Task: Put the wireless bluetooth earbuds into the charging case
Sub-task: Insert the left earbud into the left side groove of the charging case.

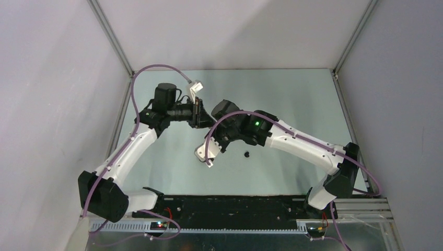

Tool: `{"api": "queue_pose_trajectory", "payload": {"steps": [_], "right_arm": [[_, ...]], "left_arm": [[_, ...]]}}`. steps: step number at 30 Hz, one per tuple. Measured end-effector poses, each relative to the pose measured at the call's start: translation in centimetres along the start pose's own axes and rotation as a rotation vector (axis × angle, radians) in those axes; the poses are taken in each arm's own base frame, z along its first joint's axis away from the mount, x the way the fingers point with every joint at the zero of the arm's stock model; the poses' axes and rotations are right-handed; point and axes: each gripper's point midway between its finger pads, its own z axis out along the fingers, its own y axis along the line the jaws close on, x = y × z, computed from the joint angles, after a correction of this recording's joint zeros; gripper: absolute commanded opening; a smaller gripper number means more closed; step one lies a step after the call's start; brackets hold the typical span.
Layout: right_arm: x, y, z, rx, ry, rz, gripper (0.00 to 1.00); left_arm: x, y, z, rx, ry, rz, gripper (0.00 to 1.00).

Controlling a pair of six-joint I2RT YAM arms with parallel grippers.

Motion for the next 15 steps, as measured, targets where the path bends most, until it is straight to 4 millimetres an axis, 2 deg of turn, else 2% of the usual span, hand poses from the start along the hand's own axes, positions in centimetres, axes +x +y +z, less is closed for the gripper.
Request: {"api": "queue_pose_trajectory", "payload": {"steps": [3,6,11,13,15], "right_arm": [[0.1,0.2,0.4,0.000,0.007,-0.008,0.03],[0.2,0.2,0.4,0.005,0.012,-0.022,0.14],[0.2,0.1,0.2,0.011,0.010,-0.016,0.25],[0.2,-0.1,-0.4,0.006,-0.003,0.015,0.28],[0.8,-1.3,-1.7,0.028,0.006,0.052,0.30]], "left_arm": [[0.3,0.3,0.1,-0.003,0.008,-0.012,0.00],[0.3,0.4,0.1,-0.005,0.007,-0.014,0.00],[0.0,0.4,0.0,-0.004,-0.001,-0.016,0.00],[0.0,0.5,0.0,-0.006,-0.004,-0.016,0.00],[0.1,0.1,-0.1,0.011,0.001,-0.026,0.00]]}}
